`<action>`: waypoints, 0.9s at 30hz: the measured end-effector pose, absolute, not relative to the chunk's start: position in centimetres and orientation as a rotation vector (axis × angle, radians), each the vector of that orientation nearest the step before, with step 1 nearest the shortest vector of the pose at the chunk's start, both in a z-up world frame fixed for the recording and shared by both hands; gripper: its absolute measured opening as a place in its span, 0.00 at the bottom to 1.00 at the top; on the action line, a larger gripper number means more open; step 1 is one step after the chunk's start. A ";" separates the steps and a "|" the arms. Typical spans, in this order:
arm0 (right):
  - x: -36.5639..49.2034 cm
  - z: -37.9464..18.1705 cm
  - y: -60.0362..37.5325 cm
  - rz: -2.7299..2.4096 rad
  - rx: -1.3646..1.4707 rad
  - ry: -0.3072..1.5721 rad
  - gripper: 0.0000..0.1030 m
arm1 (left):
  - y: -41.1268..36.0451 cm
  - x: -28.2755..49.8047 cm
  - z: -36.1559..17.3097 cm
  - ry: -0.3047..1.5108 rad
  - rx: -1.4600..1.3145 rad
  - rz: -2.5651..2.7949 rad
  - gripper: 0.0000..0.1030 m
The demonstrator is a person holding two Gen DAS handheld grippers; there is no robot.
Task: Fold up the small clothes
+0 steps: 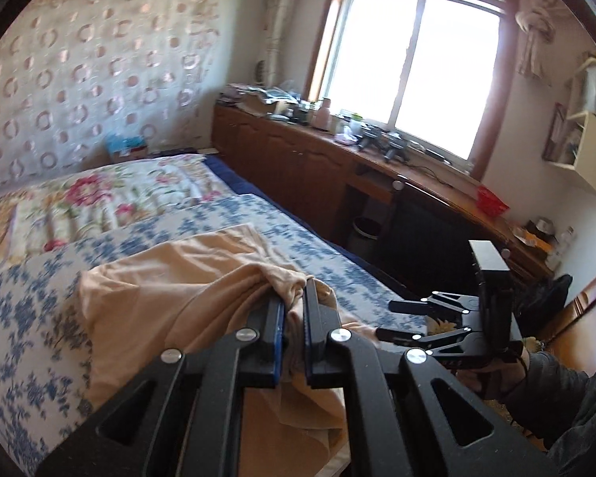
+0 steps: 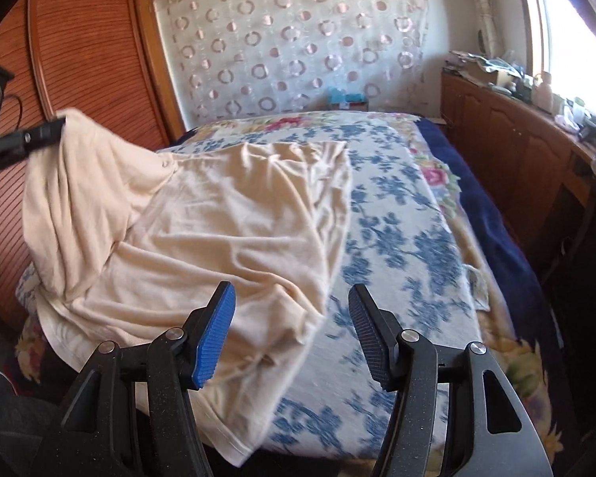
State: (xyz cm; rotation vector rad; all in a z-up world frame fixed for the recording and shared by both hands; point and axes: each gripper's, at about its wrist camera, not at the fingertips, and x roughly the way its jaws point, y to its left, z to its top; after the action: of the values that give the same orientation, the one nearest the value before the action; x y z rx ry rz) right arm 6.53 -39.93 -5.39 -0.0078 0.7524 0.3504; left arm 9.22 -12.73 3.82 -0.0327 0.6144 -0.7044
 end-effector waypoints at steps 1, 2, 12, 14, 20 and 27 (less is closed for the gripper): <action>6.5 -5.4 -40.3 0.343 -0.002 0.752 0.59 | -13.8 9.4 4.1 0.620 -0.021 -0.718 0.03; 6.4 -5.4 -40.7 0.338 0.006 0.752 0.59 | -14.9 9.4 4.3 0.629 -0.008 -0.735 0.03; 5.9 -5.6 -42.3 0.313 0.031 0.759 0.59 | -20.1 9.0 1.4 0.777 0.171 -0.759 0.19; 5.9 -5.6 -42.3 0.313 0.034 0.758 0.59 | -19.3 8.5 1.5 0.766 0.172 -0.728 0.20; 6.1 -4.9 -42.1 0.314 0.029 0.744 0.59 | -15.8 7.6 2.8 0.711 0.115 -0.688 0.23; 7.1 -2.8 -40.2 0.357 -0.012 0.710 0.59 | -9.6 7.6 2.0 0.690 0.034 -0.523 0.23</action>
State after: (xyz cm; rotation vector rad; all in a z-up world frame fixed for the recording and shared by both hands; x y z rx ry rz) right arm 7.08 -40.16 -2.84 -0.0118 0.7102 0.3566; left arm 7.56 -9.65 2.02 0.0344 0.6903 -0.5225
